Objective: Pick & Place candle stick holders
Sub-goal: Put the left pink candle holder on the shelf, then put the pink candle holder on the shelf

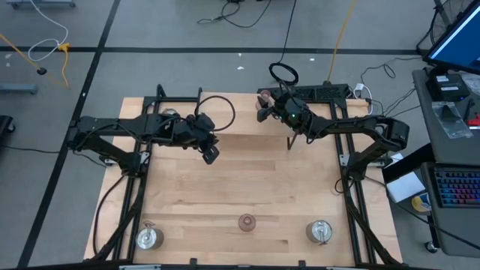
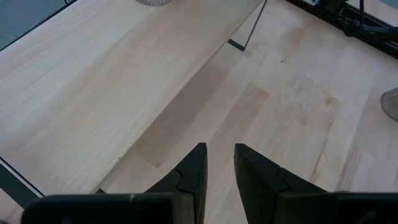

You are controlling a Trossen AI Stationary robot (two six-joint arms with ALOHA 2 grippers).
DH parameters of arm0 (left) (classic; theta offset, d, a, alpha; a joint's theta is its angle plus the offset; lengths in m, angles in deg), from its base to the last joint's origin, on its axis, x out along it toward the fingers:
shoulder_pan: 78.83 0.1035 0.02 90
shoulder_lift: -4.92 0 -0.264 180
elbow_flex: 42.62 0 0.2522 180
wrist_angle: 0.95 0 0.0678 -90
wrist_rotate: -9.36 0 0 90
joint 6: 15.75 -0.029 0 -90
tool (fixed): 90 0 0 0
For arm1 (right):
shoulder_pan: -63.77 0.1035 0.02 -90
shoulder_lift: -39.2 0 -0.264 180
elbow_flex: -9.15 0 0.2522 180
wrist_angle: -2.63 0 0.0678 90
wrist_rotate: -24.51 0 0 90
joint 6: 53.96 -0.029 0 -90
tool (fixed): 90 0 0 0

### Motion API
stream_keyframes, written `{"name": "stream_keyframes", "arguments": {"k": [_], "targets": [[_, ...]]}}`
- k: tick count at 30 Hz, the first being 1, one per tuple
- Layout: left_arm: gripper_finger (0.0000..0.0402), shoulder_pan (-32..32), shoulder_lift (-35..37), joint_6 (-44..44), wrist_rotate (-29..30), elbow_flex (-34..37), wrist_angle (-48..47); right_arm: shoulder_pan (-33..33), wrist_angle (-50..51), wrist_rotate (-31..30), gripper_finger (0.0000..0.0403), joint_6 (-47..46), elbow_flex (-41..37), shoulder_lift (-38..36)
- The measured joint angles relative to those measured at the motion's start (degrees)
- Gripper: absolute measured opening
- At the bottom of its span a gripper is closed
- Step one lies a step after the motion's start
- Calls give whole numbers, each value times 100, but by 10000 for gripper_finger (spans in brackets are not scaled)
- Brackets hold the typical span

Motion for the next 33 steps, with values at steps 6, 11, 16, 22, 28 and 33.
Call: {"name": "stream_keyframes", "arguments": {"k": [6,11,16,22,28,33], "targets": [[81,0,0,-4,2,0,0,2,-144,0,254,14,0,0],[81,0,0,-22,2,0,-2,2,-312,15,251,17,0,0],[81,4,0,-57,2,0,-1,51,-612,22,247,100,0,0],[81,4,0,-57,64,0,-2,202,-1113,21,246,610,0,0],[81,4,0,-61,149,0,-2,302,-1234,20,228,804,0,-28],[81,2,0,-61,149,0,-2,304,-1393,20,202,1084,-4,-182]]}}
